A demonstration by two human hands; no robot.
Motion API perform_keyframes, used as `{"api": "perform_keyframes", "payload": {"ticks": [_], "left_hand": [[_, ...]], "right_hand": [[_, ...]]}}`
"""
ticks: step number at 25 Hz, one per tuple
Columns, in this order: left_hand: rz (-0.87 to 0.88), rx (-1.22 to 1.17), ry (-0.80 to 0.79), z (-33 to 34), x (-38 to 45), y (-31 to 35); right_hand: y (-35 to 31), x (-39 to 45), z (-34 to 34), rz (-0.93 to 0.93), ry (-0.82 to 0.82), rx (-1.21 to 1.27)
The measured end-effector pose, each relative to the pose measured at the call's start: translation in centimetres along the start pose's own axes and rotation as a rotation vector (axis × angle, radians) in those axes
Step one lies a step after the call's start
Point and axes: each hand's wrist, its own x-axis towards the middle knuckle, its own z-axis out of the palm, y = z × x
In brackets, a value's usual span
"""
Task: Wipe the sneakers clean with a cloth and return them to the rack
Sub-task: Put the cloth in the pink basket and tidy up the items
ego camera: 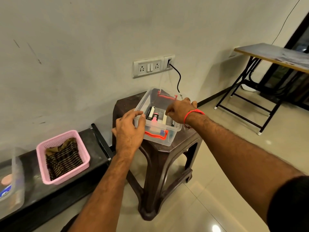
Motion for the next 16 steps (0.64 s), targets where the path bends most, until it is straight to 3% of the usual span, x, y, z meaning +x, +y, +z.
{"api": "perform_keyframes", "payload": {"ticks": [4, 7, 9, 13, 16], "left_hand": [[-0.064, -0.123, -0.034, 0.2, -0.2, 0.5], [-0.075, -0.152, 0.007, 0.4, -0.2, 0.6], [-0.058, -0.153, 0.04, 0.3, -0.3, 0.5], [0.01, -0.126, 0.039, 0.3, -0.3, 0.2], [0.033, -0.142, 0.028, 0.4, -0.2, -0.2]], "right_hand": [[0.3, 0.0, 0.8, 0.011, 0.16, 0.137], [-0.8, 0.8, -0.3, -0.016, 0.163, 0.138], [-2.0, 1.2, -1.3, 0.009, 0.064, 0.03], [-2.6, 1.8, -0.2, 0.096, -0.296, -0.097], [-2.7, 2.1, 1.6, 0.139, -0.366, 0.012]]}}
